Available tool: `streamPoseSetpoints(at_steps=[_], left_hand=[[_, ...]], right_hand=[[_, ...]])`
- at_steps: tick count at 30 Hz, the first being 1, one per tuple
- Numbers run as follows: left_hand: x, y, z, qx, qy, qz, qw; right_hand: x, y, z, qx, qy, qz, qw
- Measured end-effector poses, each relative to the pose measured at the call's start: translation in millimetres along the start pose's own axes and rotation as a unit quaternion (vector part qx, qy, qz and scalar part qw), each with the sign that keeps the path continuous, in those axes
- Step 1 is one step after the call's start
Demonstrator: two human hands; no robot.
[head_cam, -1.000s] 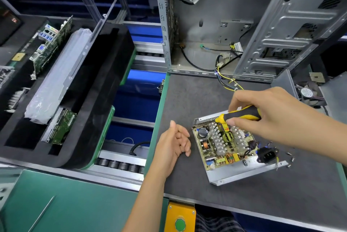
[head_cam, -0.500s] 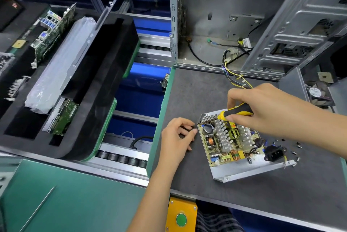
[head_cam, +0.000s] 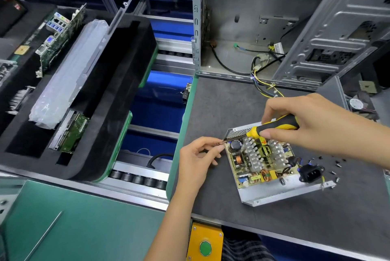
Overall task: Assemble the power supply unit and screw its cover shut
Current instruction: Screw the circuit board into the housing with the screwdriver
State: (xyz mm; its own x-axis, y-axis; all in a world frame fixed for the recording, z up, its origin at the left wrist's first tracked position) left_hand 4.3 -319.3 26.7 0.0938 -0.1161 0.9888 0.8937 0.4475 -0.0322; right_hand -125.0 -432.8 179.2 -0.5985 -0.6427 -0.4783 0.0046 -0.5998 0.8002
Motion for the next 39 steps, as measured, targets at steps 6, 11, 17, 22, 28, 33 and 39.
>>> streamPoseSetpoints(at_steps=[6,11,17,22,28,33,39], left_hand=[[-4,3,0,0.010,0.004,0.000,1.000],[-2,4,0,0.005,-0.010,0.001,1.000],[-14,7,4,0.054,0.031,0.199,0.978],[-13,10,4,0.063,0.012,0.226,0.972],[-2,1,3,0.033,-0.002,0.255,0.966],[0,-1,2,0.026,-0.005,0.264,0.964],[5,2,0,0.001,-0.022,0.191,0.981]], right_hand=[[-1,1,0,0.005,0.000,-0.006,1.000],[-4,3,1,0.005,-0.003,-0.013,1.000],[-10,10,5,0.036,0.008,-0.034,0.999],[-15,10,8,0.042,0.025,-0.061,0.997],[-16,11,9,0.034,0.032,-0.073,0.996],[-13,12,11,0.024,0.028,-0.070,0.997],[-13,15,11,0.018,0.036,-0.082,0.996]])
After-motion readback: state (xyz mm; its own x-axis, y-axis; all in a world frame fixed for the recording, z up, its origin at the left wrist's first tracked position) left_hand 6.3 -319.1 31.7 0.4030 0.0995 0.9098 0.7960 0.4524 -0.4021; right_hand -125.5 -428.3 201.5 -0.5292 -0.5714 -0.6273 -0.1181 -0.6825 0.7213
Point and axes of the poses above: each hand's wrist, its own z-axis away from the middle knuckle, its own y-axis out of the back of the hand, x = y × z, the point moved 9 cm from there along -z, towards the middle knuckle, and after that the axes turned 5 degrees about -x, right-handed, at the moved point
